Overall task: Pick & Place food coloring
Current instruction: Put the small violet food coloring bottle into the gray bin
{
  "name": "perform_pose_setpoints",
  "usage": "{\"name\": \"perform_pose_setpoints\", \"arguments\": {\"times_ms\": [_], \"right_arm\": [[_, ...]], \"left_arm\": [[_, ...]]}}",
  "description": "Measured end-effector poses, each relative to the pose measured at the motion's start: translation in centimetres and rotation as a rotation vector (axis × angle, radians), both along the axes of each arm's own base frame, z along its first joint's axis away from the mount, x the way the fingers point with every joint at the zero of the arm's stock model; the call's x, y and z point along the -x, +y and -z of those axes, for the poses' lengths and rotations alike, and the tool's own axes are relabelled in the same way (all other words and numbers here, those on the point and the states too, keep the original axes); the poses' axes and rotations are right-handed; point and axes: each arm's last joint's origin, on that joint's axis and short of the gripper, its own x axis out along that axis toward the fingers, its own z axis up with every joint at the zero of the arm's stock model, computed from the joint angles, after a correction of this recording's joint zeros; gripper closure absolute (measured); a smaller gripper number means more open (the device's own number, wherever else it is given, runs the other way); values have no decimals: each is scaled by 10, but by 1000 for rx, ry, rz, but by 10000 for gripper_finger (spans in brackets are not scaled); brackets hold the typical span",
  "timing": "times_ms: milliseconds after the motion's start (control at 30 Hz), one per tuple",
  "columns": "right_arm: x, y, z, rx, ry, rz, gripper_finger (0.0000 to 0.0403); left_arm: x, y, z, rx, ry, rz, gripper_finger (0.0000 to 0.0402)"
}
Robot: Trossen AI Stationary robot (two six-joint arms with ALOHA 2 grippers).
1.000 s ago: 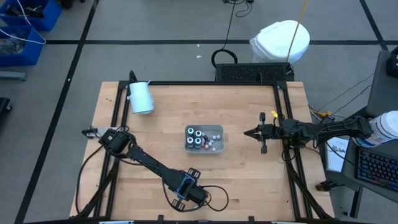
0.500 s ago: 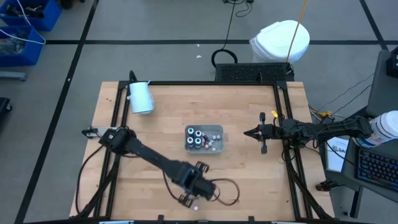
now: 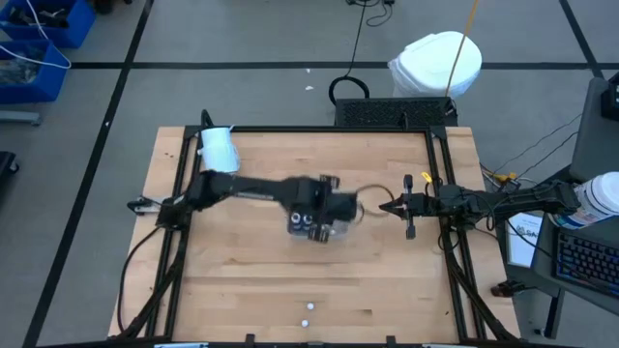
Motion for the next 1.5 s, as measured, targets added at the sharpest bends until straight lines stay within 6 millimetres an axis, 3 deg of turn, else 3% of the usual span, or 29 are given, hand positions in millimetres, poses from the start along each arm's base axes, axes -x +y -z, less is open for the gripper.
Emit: {"name": "perform_pose_setpoints", "arguments": {"times_ms": [133, 333, 1067, 1500], "right_arm": [[0, 0, 0, 6, 0, -1, 403], [0, 0, 0, 30, 1, -4, 403], [0, 0, -2, 26, -24, -3, 403], [0, 0, -3, 27, -30, -4, 403]], "left_arm": [[1, 26, 20, 14, 58, -46, 325], [-2, 41, 44, 62, 55, -30, 327], [2, 40, 80, 86, 71, -74, 325], [-2, 46, 84, 137, 35, -48, 325]]}}
